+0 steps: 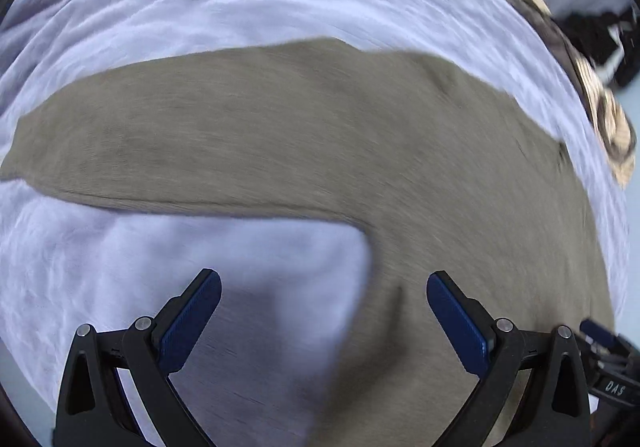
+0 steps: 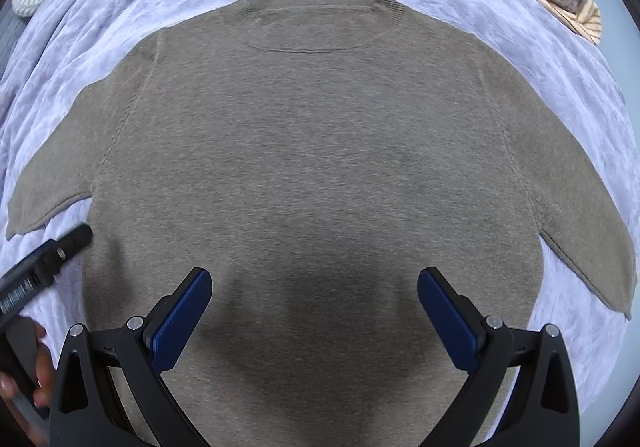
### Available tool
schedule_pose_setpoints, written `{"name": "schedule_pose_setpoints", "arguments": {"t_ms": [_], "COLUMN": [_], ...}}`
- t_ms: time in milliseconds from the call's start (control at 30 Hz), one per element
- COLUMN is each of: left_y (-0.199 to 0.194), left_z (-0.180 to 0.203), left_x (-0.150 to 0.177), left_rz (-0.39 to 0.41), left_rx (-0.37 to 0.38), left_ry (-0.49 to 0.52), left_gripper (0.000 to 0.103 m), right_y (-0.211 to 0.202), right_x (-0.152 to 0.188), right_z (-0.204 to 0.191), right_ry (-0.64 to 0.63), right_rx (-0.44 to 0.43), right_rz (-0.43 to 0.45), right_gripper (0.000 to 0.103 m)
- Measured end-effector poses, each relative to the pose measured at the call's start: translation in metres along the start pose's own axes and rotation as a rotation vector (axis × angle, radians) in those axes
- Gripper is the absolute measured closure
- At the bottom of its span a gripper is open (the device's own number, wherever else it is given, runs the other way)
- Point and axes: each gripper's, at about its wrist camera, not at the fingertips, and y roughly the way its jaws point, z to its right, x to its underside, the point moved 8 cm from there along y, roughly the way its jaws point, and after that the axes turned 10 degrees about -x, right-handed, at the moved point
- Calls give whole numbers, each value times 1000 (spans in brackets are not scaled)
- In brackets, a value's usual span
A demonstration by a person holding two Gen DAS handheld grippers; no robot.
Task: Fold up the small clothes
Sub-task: 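Grasp the sweater sleeve with the left gripper and lift it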
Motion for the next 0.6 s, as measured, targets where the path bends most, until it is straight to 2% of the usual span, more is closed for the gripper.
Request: {"name": "schedule_pose_setpoints", "arguments": {"t_ms": [133,200,300,367,433,467,500,567,600], "left_y": [9,22,39,32,17,13,12,18,22], "left_z": [-82,-114,-138,-152,-166,-172,-179,-190,-184], "left_x": [-21,-27,-39,-54,-69,-74,-80,-86,-88], "left_rz": [55,45,25,82,170,193,200,185,179], "left_rx": [46,74,163,142,63,36,18,25,31], "left_ry": [-208,-297,-405,-435,-453,-455,-457,-453,-449], "left_gripper": [0,0,0,0,13,31,57,95,96], "right_y": [6,14,21,26,30,32,33,36,35], "right_x": [-2,-5,-6,-5,-6,-7,-6,-5,-5], "right_z": [-19,-36,-53,-67,-75,-78,-83,-93,-92], "right_ry": [-33,-52,-74,-86,-96,-99,-104,-111,-115], "right_rx": [-9,-11,-10,-6,-4,-5,-9,-15,-21], "right_rz": [-14,-21,-32,-38,-46,-48,-50,-50,-51], "right_gripper": [1,1,1,1,1,1,1,1,1]}}
